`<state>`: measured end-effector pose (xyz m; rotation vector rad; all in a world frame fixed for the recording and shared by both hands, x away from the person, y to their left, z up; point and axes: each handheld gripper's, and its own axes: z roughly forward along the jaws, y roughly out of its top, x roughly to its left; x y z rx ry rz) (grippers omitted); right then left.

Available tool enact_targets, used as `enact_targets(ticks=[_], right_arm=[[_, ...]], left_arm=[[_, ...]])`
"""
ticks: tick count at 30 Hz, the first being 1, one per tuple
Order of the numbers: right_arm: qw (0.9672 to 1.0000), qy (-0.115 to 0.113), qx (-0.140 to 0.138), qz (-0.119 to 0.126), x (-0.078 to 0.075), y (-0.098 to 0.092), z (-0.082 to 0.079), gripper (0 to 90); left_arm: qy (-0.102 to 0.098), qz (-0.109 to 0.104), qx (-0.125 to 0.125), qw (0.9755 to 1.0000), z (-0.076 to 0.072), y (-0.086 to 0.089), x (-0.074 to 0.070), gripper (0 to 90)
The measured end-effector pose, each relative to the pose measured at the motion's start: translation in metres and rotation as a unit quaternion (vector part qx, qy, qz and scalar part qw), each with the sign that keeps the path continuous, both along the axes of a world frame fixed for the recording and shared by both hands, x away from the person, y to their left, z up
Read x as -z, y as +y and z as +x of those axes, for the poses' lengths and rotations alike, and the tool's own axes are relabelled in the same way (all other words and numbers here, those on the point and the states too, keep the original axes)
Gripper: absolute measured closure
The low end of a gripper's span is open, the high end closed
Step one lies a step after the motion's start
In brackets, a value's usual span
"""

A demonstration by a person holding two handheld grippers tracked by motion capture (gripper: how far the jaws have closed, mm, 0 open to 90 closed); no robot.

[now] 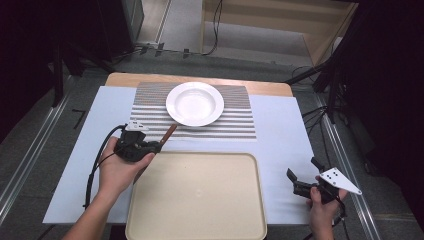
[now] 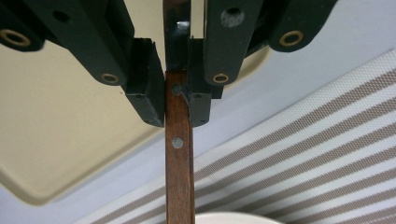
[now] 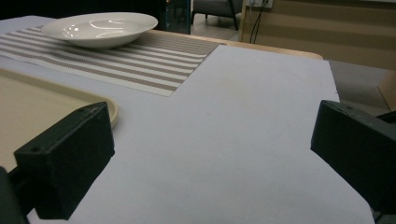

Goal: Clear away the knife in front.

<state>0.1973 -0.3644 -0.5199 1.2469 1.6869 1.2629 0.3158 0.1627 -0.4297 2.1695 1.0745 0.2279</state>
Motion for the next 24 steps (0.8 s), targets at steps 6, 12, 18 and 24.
enact_targets(ticks=[6, 12, 18, 24], right_arm=[[1.0, 0.0, 0.001, 0.0, 0.0, 0.0, 0.0, 0.0], [1.0, 0.0, 0.001, 0.0, 0.0, 0.0, 0.0, 0.0], [1.0, 0.0, 0.001, 0.0, 0.0, 0.0, 0.0, 0.0], [1.0, 0.0, 0.001, 0.0, 0.0, 0.0, 0.0, 0.0]], left_arm=[[0.006, 0.0, 0.003, 1.0, -0.01, -0.001, 0.005, 77.1], [0.01, 0.002, 0.007, 0.9999, -0.019, -0.002, 0.01, 77.1], [0.018, -0.003, 0.003, 0.9998, -0.026, -0.001, 0.018, 77.1], [0.025, -0.006, 0.005, 0.9997, -0.032, 0.002, 0.023, 77.1]])
